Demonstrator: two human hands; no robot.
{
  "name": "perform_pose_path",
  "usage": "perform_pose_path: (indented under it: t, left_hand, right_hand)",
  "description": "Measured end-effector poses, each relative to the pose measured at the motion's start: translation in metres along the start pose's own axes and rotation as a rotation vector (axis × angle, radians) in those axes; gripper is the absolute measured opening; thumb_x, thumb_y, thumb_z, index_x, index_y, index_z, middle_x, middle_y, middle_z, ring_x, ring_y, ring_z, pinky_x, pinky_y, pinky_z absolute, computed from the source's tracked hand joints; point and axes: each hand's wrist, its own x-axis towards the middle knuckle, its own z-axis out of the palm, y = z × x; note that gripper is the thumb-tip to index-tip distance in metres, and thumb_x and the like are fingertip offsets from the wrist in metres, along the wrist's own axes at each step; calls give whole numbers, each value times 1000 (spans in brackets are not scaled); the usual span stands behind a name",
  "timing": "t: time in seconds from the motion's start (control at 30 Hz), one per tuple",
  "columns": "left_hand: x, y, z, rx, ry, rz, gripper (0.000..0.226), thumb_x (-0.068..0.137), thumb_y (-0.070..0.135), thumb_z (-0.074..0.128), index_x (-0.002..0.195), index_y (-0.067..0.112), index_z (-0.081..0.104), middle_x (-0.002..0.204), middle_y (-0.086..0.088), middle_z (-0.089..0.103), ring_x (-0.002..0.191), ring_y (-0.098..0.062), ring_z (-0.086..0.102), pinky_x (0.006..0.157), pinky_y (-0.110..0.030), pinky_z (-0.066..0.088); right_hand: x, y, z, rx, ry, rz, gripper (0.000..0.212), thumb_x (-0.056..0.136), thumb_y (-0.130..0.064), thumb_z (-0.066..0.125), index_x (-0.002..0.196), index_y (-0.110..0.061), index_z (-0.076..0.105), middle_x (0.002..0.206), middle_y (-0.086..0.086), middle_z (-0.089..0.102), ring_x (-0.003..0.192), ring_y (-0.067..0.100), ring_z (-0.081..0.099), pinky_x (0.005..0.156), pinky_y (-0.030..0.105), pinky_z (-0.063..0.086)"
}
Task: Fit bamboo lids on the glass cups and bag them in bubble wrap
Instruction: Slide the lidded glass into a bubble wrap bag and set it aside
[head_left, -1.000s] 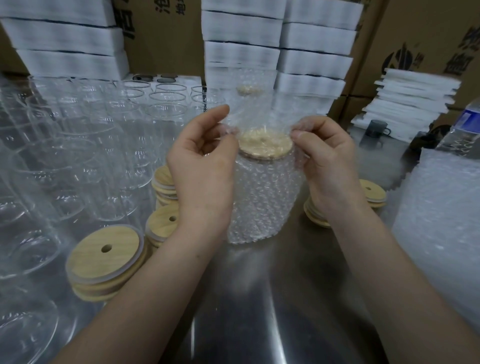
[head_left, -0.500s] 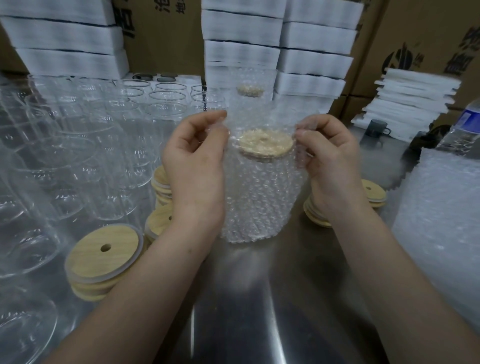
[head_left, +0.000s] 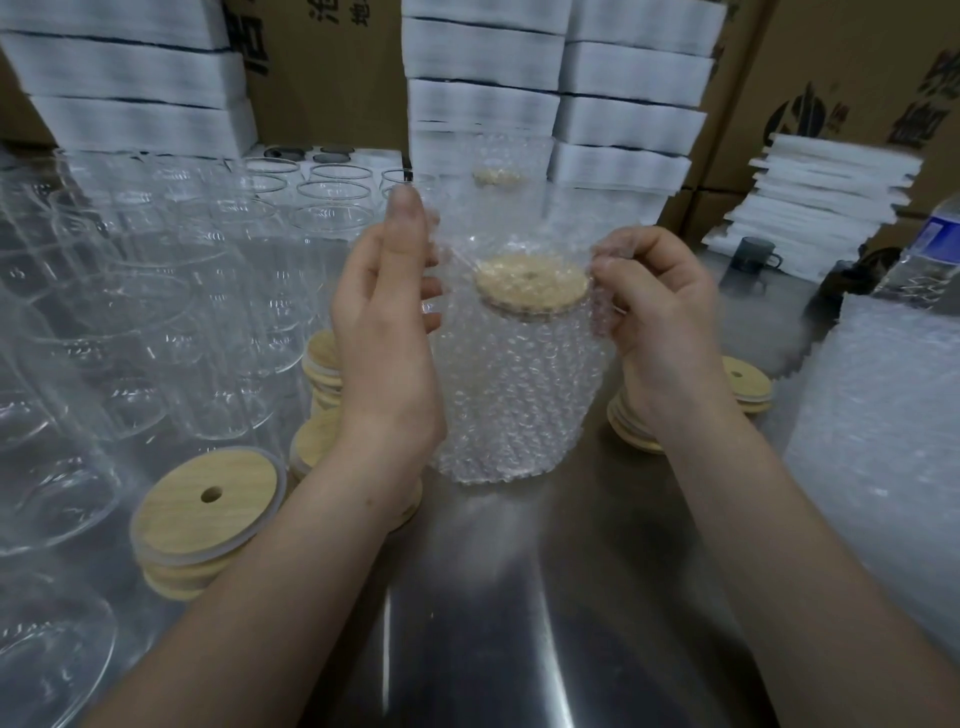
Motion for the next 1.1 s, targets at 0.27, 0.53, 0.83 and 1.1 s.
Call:
perform_pose_path:
  t: [0.27,0.53,0.83,1.1]
  left_hand:
    - [-7,-2,4,35,-75,38,11,90,10,65,86,20,68,77,15,65,71,6,57,63,-9,42]
    - [0,-8,0,-102,31,-64,32,89,-3,58,82,25,71,78,7,61,77,-11,53,67,-24,41]
    - [-15,-22,4,-129,29,-74,25,93,0,55,84,18,69,99,-10,66,101,-33,60,103,-58,40]
    - [-26,-35,2,-126,-77,-24,34,94,1,48,104,21,73,118,6,71,121,-5,58,110,-38,41]
  right_hand:
    - [-1,1,-2,-42,10,5,26,88,2,56,90,-19,71,63,-9,58,52,7,48,48,21,42]
    - [-2,1,1,92,39,166,40,91,9,51,71,-19,71,67,-4,67,58,8,56,51,20,46]
    - [-7,-4,5,-477,111,-33,28,89,-2,57,74,-22,69,71,-4,69,67,13,65,68,42,59]
    - [-11,-9,14,-728,-243,256,107,56,-76,73,141,-25,33,135,-13,52,121,7,53,99,30,46]
